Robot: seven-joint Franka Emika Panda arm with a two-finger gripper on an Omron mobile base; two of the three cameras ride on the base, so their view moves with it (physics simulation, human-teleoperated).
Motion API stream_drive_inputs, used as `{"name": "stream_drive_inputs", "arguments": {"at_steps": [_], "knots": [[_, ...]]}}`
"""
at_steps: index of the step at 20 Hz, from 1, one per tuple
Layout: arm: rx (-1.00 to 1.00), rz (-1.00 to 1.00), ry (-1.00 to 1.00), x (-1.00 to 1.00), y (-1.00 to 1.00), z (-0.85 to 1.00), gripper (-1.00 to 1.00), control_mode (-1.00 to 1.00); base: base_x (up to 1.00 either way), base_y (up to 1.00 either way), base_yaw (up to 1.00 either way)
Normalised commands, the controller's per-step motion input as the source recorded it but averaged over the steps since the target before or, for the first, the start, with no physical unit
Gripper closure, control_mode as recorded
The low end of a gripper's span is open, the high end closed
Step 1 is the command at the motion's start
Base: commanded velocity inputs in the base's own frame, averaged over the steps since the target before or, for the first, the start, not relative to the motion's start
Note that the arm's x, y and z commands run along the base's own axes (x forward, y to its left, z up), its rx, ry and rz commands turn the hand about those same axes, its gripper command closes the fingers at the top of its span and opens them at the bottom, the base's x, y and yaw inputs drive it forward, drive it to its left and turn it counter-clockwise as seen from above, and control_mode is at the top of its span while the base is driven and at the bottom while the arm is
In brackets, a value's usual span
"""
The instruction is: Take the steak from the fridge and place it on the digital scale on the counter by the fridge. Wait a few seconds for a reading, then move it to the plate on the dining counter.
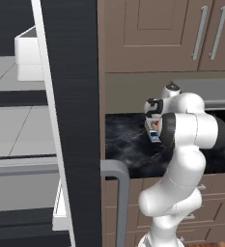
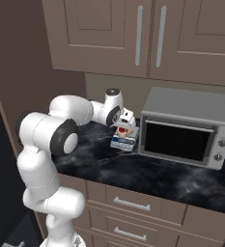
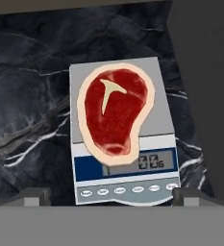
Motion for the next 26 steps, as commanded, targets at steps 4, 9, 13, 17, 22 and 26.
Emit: {"name": "stream_drive_inputs", "arguments": {"at_steps": [4,9,13,17,22,26], "knots": [[0.00,0.00,0.00,0.08,0.00,-0.02,-1.00,-1.00,0.00,0.00,0.00],[0.00,0.00,0.00,0.31,0.00,0.00,-1.00,-1.00,0.00,0.00,0.00],[0.00,0.00,0.00,0.46,0.00,0.00,-1.00,-1.00,0.00,0.00,0.00],[0.00,0.00,0.00,0.06,-0.09,0.00,-1.00,-1.00,0.00,0.00,0.00],[0.00,0.00,0.00,0.00,-0.08,-0.04,-1.00,-1.00,0.00,0.00,0.00],[0.00,0.00,0.00,0.00,-0.01,-0.12,-1.00,-1.00,0.00,0.00,0.00]]}}
